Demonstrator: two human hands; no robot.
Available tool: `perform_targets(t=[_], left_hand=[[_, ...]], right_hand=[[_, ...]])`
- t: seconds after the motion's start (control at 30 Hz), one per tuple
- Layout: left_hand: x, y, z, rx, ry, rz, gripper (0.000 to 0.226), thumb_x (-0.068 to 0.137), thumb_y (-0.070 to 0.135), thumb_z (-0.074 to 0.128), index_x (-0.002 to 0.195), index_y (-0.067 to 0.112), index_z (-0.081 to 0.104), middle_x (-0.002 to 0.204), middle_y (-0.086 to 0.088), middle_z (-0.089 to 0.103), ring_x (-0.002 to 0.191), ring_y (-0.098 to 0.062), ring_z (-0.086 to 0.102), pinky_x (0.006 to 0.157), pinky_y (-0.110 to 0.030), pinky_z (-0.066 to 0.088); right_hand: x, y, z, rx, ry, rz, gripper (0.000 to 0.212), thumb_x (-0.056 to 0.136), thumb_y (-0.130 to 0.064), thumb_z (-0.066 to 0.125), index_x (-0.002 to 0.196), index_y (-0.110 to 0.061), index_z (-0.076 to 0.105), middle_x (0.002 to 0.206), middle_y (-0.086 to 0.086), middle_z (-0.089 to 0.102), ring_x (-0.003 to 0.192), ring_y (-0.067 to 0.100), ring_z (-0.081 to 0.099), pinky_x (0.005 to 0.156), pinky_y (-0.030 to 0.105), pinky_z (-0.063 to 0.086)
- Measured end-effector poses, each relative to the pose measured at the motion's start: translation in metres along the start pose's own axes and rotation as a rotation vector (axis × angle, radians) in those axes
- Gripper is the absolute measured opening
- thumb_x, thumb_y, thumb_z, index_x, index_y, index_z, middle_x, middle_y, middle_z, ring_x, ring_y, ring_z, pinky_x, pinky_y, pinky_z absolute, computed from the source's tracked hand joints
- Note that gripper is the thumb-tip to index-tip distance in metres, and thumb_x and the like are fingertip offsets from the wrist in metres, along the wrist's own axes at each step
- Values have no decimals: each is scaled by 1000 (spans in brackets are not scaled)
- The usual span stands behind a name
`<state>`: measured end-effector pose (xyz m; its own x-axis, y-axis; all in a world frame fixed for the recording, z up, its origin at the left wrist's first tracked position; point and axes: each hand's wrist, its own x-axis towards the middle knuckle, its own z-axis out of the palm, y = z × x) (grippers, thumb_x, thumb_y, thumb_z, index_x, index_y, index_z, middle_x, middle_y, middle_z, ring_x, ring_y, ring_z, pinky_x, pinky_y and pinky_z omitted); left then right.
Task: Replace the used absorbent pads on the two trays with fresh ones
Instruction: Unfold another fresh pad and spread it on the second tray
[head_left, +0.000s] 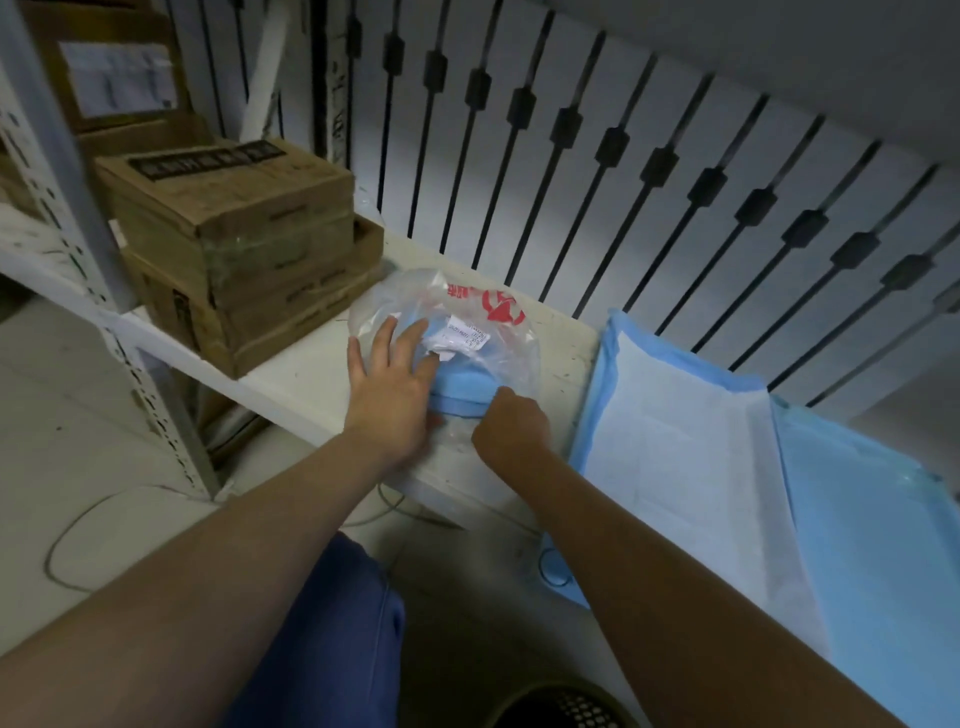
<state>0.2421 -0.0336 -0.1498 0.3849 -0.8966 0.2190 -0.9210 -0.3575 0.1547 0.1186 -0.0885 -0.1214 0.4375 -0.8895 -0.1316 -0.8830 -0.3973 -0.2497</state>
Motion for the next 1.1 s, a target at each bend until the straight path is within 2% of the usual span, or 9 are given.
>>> perform_targets(t=[0.2,0.3,0.5,0.6,0.7,0.87,1.0,1.07,1.1], left_hand=[[6,0,25,-154,-104,-76,75,86,46,62,147,29,21,158,2,6,144,-33,9,114,-59,16],[8,-6,28,-191,-108,-40,78,83,48,64,147,29,22,158,4,12,141,-31,18,113,-56,21],[3,-6,29,-224,-51,-20,81,82,48,66,148,30,23,156,1,19,139,-30,23,113,-49,24],[1,-5,26,-226,-51,-18,83,81,50,66,148,30,22,157,1,17,139,-29,23,114,-47,26],[-1,-4,24,-218,-47,-22,89,78,53,69,149,30,21,157,1,16,138,-30,24,111,-45,30],[-4,-3,19,-314,-33,-2,85,81,43,70,149,24,23,158,2,17,133,-26,31,109,-39,34],[-6,-1,14,-329,-21,40,86,81,37,71,150,22,23,157,5,18,125,-25,38,103,-36,39],[-7,-1,10,-326,-31,31,86,81,32,72,150,22,22,156,6,19,123,-23,39,102,-34,41],[-8,-1,8,-322,-38,28,86,80,32,71,150,22,22,156,6,19,122,-22,39,101,-34,41]], right_hand=[[21,-2,0,282,-2,179,34,94,-25,51,121,-5,52,120,13,59,107,27,57,84,28,44],[31,-9,5,557,39,295,41,89,-33,59,116,-2,57,104,14,61,94,28,59,79,33,48],[42,-12,-5,694,18,414,18,84,-20,63,77,-7,52,81,9,59,82,25,64,77,34,55],[33,-13,-10,501,101,319,11,87,-18,58,93,-8,57,98,9,65,86,23,63,70,27,48],[24,-19,-14,517,224,254,29,92,-18,50,119,-8,49,113,9,60,101,25,58,76,28,40],[29,-11,-31,637,422,321,31,96,-8,44,126,-6,40,99,7,58,79,14,48,64,20,39],[26,5,-53,868,379,337,28,95,-9,46,122,-6,52,108,7,60,95,19,55,79,26,42],[32,15,-60,895,219,370,28,94,-11,50,121,-4,54,114,7,60,106,21,58,90,27,44],[35,21,-63,1102,142,446,26,95,-11,48,118,-3,55,107,7,60,101,21,59,89,29,46]])
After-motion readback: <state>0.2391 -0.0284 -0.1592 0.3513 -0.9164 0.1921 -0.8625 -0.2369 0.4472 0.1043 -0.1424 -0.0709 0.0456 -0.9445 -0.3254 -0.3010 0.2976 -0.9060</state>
